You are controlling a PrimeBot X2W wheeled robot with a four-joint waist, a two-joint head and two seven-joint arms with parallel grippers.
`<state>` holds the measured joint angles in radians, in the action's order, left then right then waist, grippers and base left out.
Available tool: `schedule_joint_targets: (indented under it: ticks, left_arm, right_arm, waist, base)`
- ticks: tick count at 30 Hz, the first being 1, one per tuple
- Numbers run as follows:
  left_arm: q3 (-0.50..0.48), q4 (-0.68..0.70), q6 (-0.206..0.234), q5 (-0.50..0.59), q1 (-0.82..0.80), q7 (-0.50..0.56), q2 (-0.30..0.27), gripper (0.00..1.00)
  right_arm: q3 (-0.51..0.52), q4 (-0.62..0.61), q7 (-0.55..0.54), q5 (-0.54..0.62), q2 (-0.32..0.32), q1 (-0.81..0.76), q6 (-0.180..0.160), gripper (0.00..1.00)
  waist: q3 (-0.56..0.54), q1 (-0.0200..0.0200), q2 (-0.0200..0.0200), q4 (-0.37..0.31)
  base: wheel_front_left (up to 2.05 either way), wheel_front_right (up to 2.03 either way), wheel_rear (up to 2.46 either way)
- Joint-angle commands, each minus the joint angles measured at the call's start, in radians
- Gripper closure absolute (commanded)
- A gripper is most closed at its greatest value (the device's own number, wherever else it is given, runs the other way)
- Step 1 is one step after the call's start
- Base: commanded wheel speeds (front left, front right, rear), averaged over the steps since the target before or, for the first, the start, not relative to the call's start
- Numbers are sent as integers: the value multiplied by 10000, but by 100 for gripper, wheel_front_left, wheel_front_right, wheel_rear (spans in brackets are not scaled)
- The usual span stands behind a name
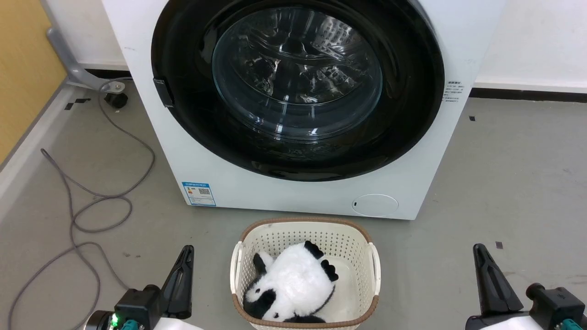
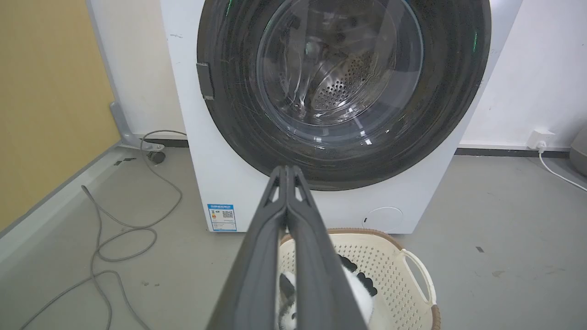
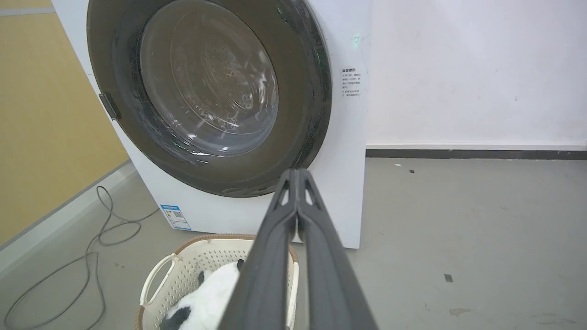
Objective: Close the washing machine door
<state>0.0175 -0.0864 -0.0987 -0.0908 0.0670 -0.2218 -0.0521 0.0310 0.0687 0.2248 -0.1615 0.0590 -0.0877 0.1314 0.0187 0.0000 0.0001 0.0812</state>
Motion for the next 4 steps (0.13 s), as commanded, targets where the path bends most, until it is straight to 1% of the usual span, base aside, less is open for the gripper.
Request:
schedule_joint_targets:
  ticks: [1, 4]
  left_arm:
    - [-20, 64, 52, 62, -88, 29, -1, 100]
    - [-24, 86, 78, 86, -105, 90, 0, 100]
  right_arm:
    - [-11, -62, -40, 33, -12, 105, -1, 100]
    - [-19, -80, -101, 77, -14, 127, -1, 100]
  waist:
    - [-1, 0, -1, -6]
    - [-7, 0, -1, -28]
  base:
    - [0, 0, 0]
    - [0, 0, 0]
